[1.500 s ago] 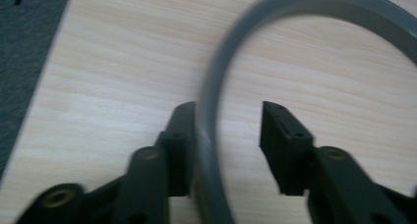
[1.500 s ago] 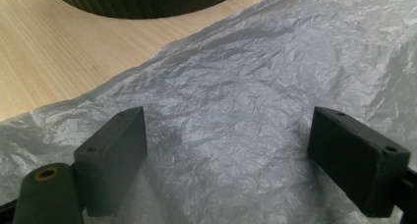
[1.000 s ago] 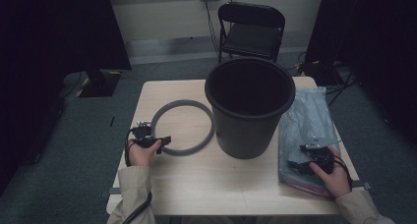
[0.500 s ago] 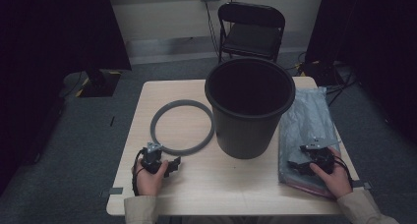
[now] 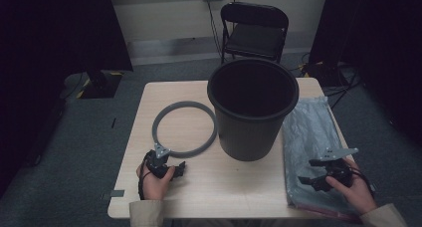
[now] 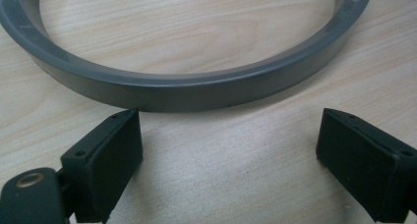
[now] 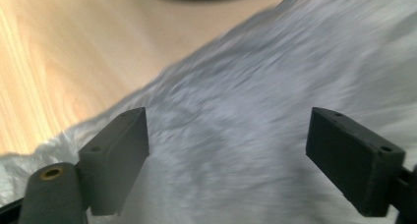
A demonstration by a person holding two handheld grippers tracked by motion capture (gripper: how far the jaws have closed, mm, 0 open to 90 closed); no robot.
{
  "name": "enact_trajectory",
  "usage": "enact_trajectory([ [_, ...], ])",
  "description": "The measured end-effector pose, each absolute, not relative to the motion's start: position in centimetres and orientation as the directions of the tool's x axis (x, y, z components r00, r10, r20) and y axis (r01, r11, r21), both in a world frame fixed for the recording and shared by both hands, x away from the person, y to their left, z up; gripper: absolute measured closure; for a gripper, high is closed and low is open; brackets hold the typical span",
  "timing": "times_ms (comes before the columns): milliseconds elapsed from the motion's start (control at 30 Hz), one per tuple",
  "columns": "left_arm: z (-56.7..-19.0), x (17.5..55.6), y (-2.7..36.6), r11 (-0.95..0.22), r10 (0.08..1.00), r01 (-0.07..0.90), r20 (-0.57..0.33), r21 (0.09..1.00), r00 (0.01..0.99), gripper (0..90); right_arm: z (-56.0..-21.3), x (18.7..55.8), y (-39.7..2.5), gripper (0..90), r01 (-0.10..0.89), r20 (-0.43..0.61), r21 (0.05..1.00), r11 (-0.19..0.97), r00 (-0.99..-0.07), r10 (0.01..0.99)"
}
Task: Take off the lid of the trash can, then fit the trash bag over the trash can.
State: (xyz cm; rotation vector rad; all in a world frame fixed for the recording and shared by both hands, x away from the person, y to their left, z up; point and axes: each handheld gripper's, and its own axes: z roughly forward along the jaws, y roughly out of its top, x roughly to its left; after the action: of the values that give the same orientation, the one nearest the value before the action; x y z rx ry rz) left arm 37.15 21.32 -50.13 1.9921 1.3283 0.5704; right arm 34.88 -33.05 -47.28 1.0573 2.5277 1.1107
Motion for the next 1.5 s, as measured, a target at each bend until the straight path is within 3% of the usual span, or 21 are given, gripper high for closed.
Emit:
enact_trajectory([
  [200,-50.1,37.1,21.2,-0.259,0.925,0.630,0.000,0.732,0.380,10.2,-44.4,39.0,-34.9,15.3,0.535,0.037,0.723,0.437,-0.662,0.748],
  [467,-50.1,37.0,21.2,-0.257,0.926,0.631,-0.001,0.732,0.378,10.2,-48.3,44.4,-34.5,16.5,0.605,0.022,0.697,0.386,-0.556,0.831],
  [833,-50.1,37.0,21.2,-0.255,0.927,0.631,-0.002,0.732,0.376,10.3,-49.3,41.5,-33.0,16.6,0.559,-0.010,0.689,0.461,-0.628,0.778],
  [1000,-50.1,37.0,21.2,-0.255,0.927,0.631,-0.001,0.732,0.376,10.3,-47.9,38.5,-32.9,18.2,0.565,0.047,0.676,0.473,-0.674,0.738],
  [1067,-50.1,37.0,21.2,-0.255,0.926,0.633,-0.003,0.731,0.377,10.4,-46.6,38.7,-33.1,15.3,0.550,0.012,0.694,0.465,-0.654,0.757],
  [1233,-50.1,36.8,21.0,-0.247,0.928,0.633,-0.008,0.734,0.372,10.4,-44.9,41.3,-34.0,15.3,0.575,0.033,0.718,0.392,-0.591,0.806],
  [1500,-50.1,36.8,21.0,-0.247,0.927,0.633,-0.010,0.733,0.374,10.3,-48.3,44.4,-34.2,16.4,0.623,0.023,0.690,0.368,-0.527,0.850],
])
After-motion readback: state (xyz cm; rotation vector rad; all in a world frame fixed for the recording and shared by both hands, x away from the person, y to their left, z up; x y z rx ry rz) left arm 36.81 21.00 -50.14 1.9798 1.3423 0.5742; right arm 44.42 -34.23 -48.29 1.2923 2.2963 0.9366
